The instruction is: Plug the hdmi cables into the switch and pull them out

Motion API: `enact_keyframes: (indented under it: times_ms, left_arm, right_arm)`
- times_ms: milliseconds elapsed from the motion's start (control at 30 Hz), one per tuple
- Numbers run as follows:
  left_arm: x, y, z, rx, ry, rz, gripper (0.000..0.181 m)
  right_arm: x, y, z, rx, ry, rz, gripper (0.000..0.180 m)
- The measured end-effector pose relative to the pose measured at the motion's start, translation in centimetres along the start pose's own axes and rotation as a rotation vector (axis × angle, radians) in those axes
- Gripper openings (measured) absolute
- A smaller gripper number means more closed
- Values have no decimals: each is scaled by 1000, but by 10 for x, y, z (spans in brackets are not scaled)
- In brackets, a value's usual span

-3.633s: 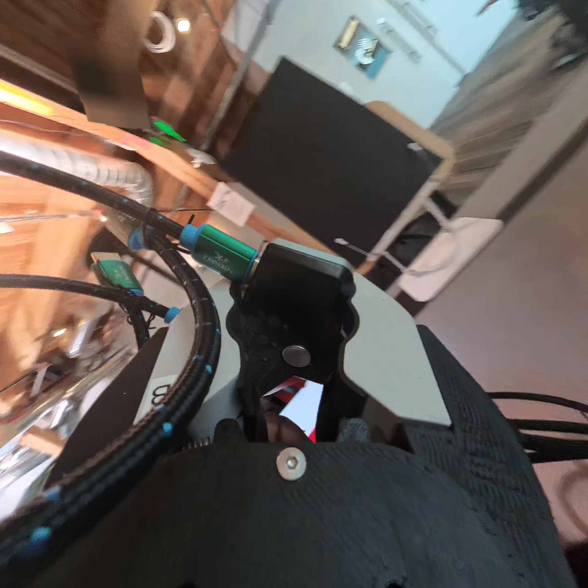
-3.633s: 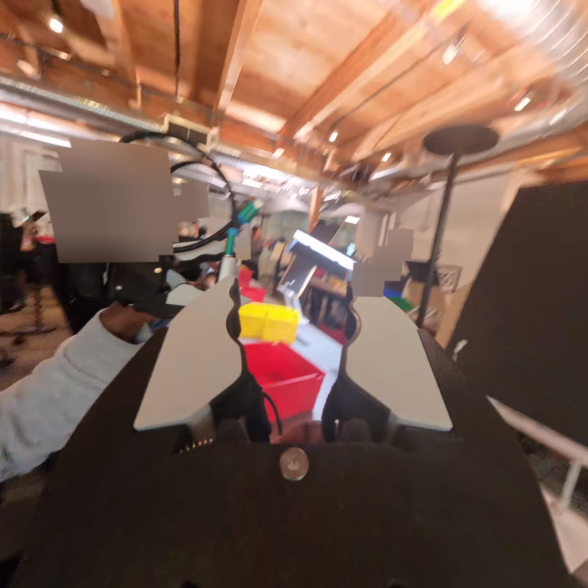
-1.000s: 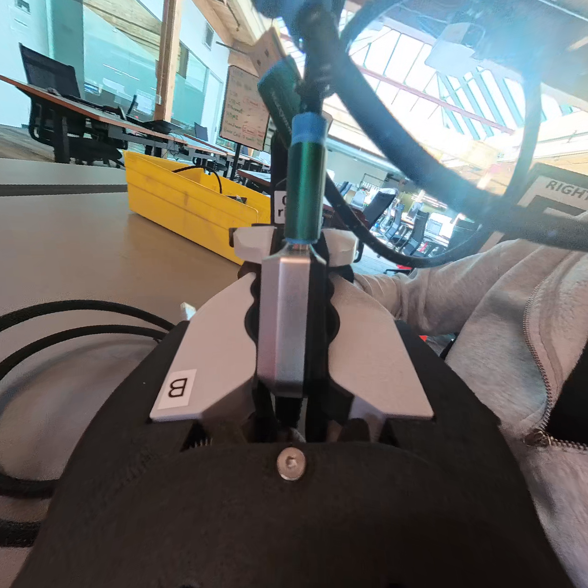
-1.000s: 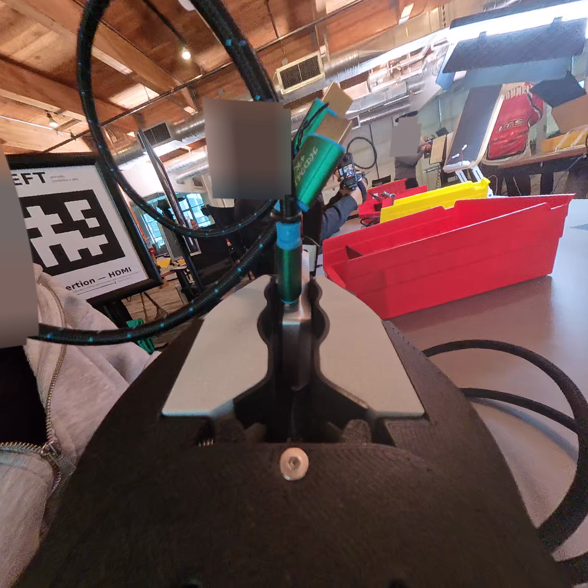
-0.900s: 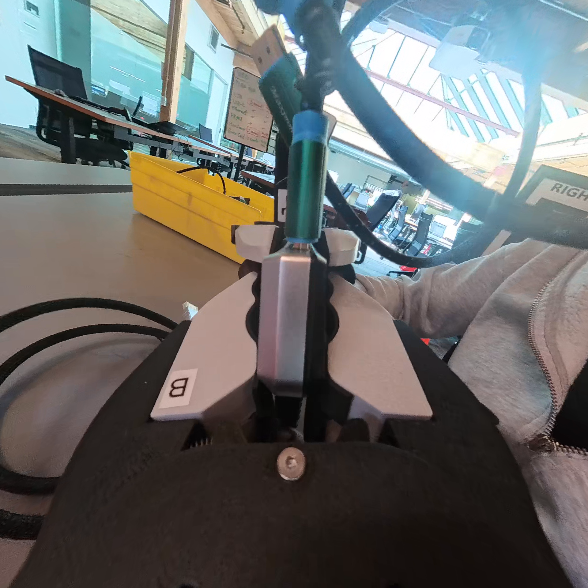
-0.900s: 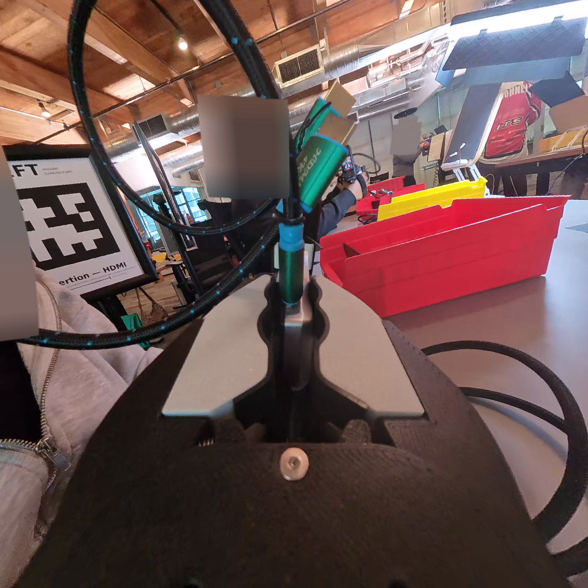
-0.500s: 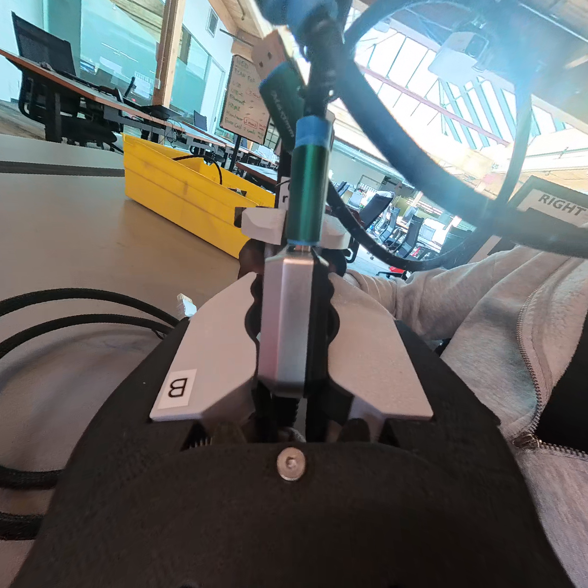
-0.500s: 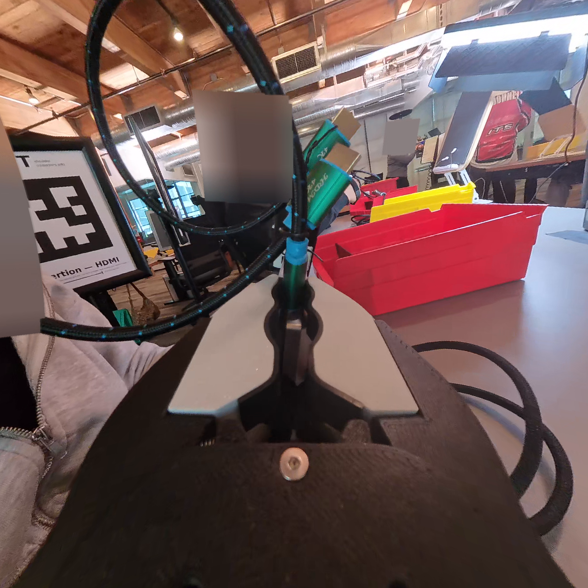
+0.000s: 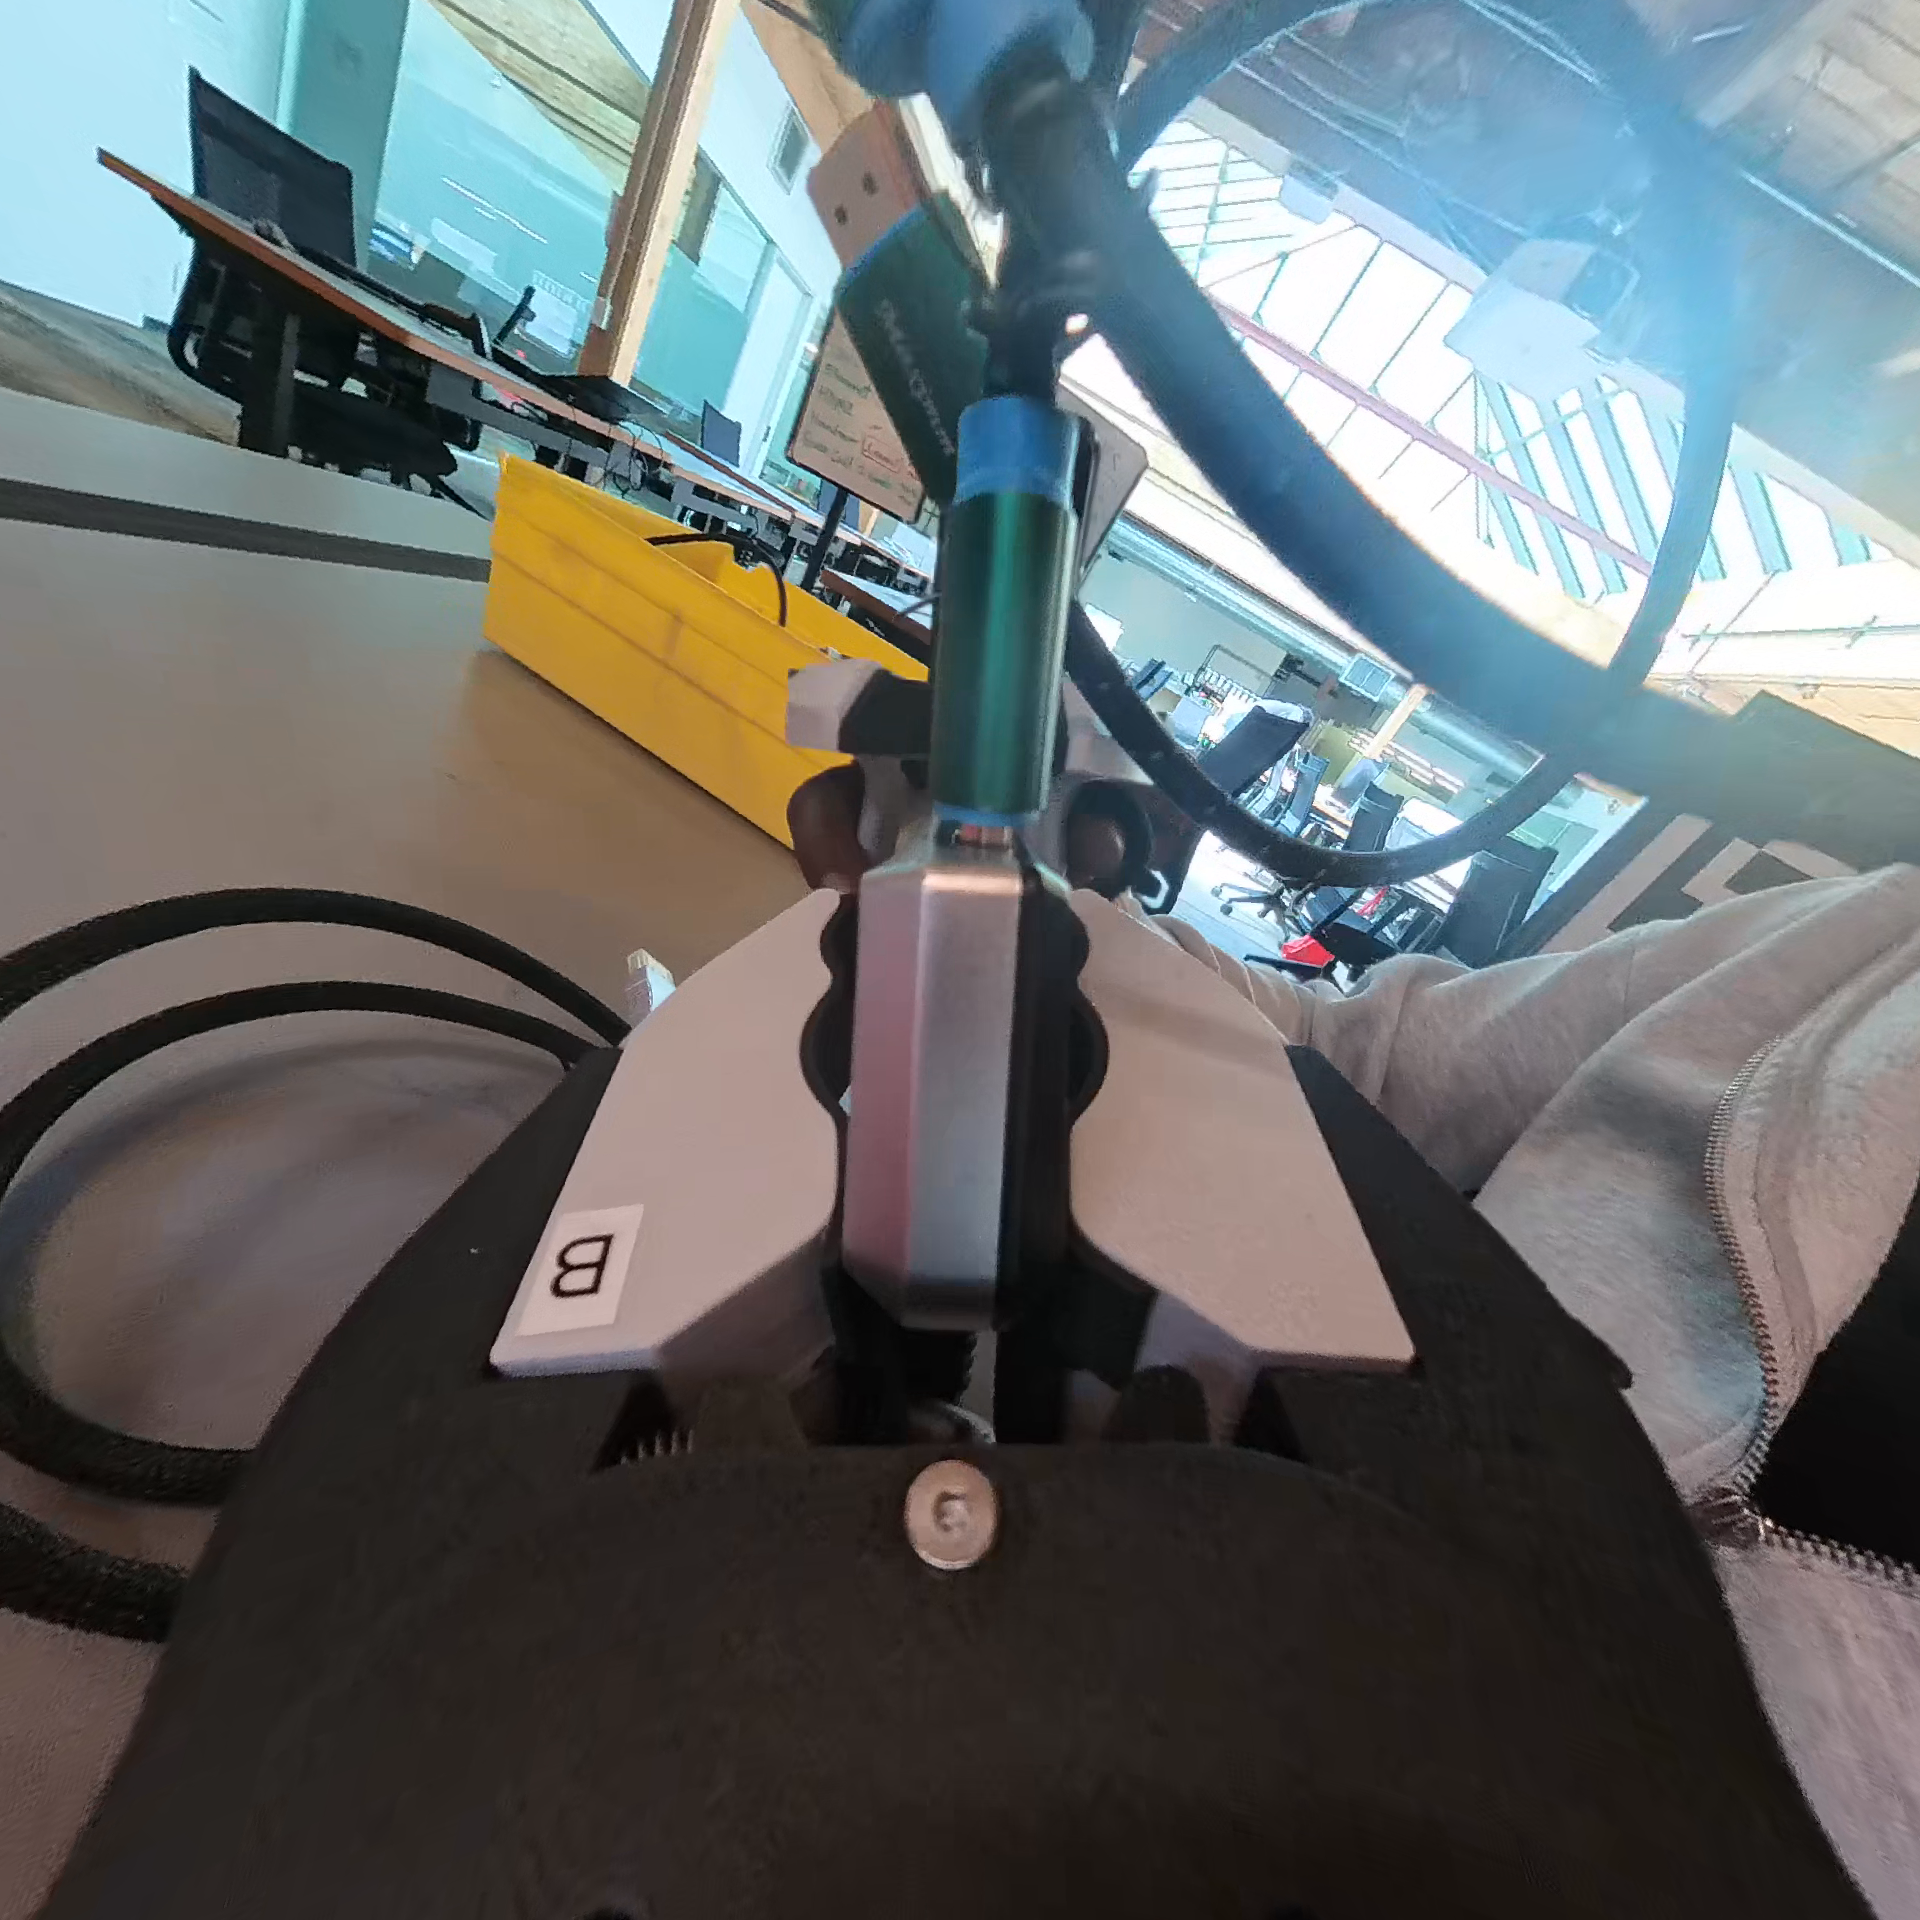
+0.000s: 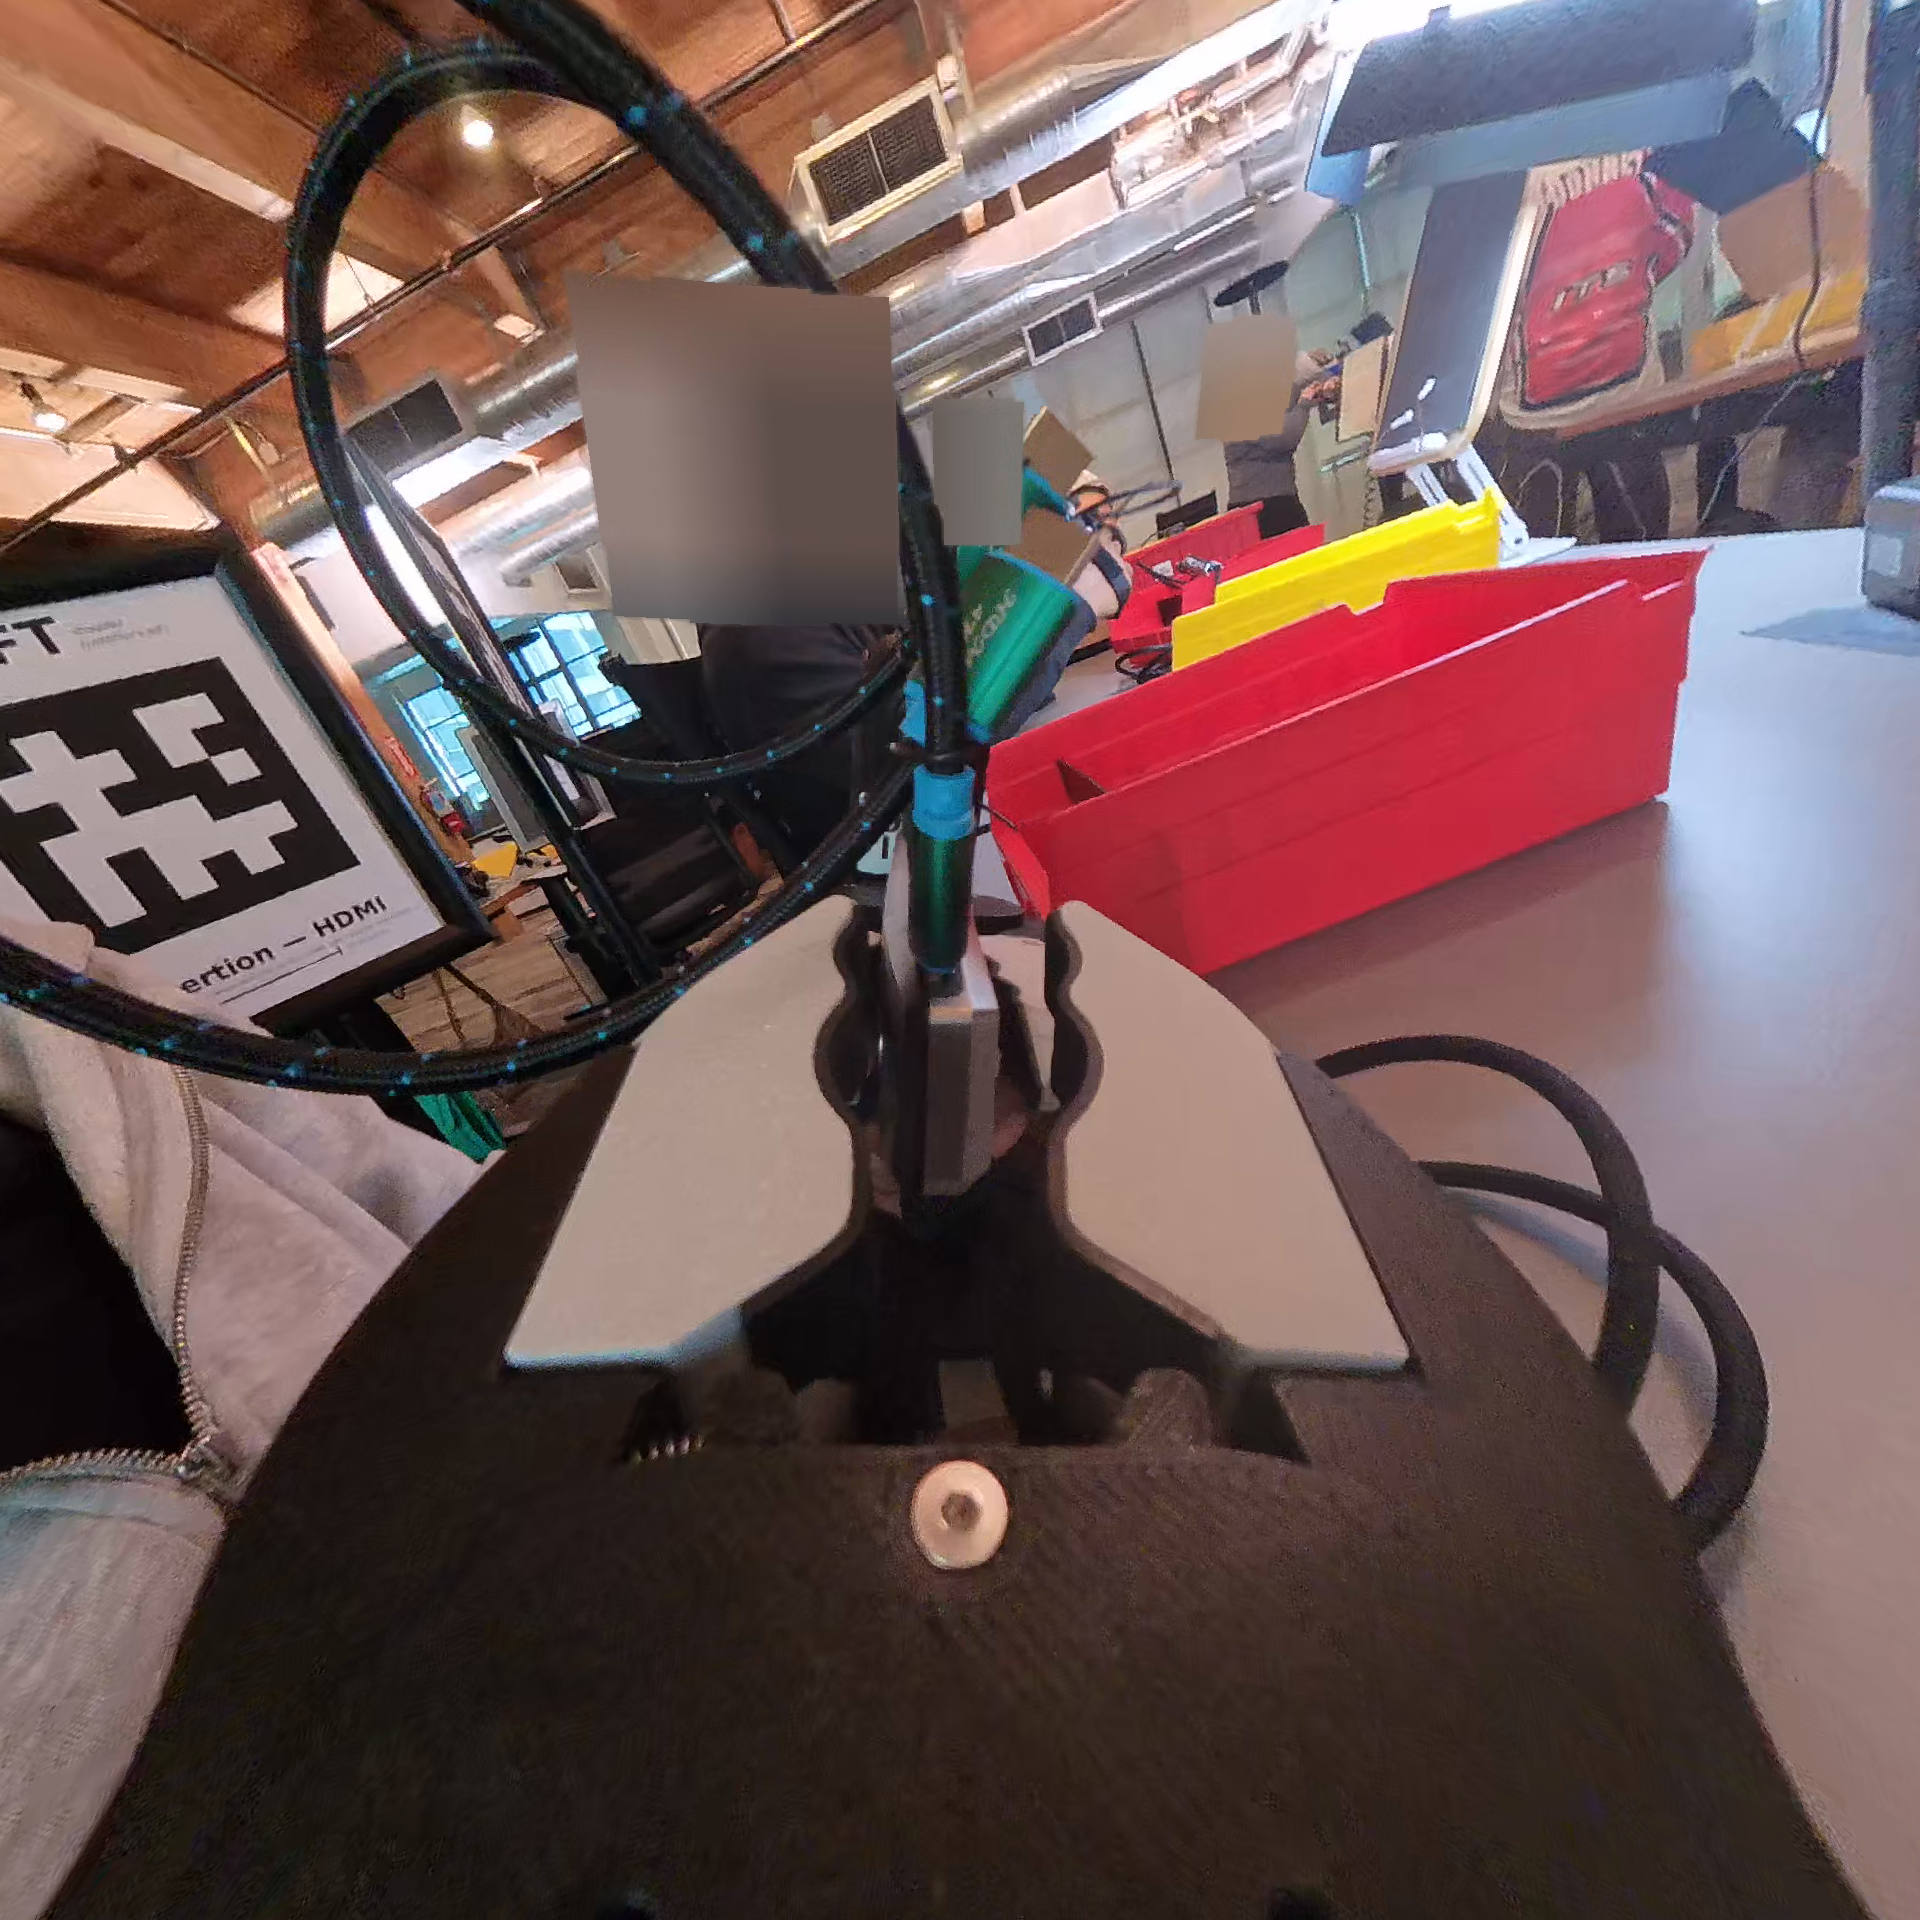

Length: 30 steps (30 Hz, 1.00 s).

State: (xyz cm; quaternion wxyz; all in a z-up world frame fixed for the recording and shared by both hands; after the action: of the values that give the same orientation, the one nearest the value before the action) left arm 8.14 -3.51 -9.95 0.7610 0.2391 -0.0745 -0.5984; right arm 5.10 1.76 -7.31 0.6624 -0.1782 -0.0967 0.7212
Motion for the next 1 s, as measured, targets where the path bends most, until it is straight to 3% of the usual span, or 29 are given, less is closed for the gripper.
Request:
enact_keyframes:
  times_ms: [267,533,767,867,1000]
  left_arm:
    - [-4,1,-5,6,-50,-19,36]
    - [-7,2,-10,0,-93,-20,35]
    - [-16,1,-22,-22,-214,-1,34]
    - [-14,2,-19,-31,-181,-11,35]
    - [-6,7,0,-121,0,11,37]
  right_arm:
    - [1,-3,-3,44,-16,33,33]
    - [2,-3,-3,-11,-17,65,12]
    - [2,-6,7,35,86,23,10]
    - [2,-7,5,54,75,40,11]
    - [-1,-15,1,50,101,74,11]
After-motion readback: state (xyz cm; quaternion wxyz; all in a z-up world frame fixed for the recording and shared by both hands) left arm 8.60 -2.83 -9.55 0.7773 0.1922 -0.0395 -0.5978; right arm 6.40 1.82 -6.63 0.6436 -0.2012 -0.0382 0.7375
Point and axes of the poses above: each gripper's, where its closed fingertips meet, x back along the fingers, z out of its top, y = z × x across the jaws, the point moved 4 cm from there along x, back along the fingers, and after that the axes turned 6 degrees about -z, right-handed, at the moved point
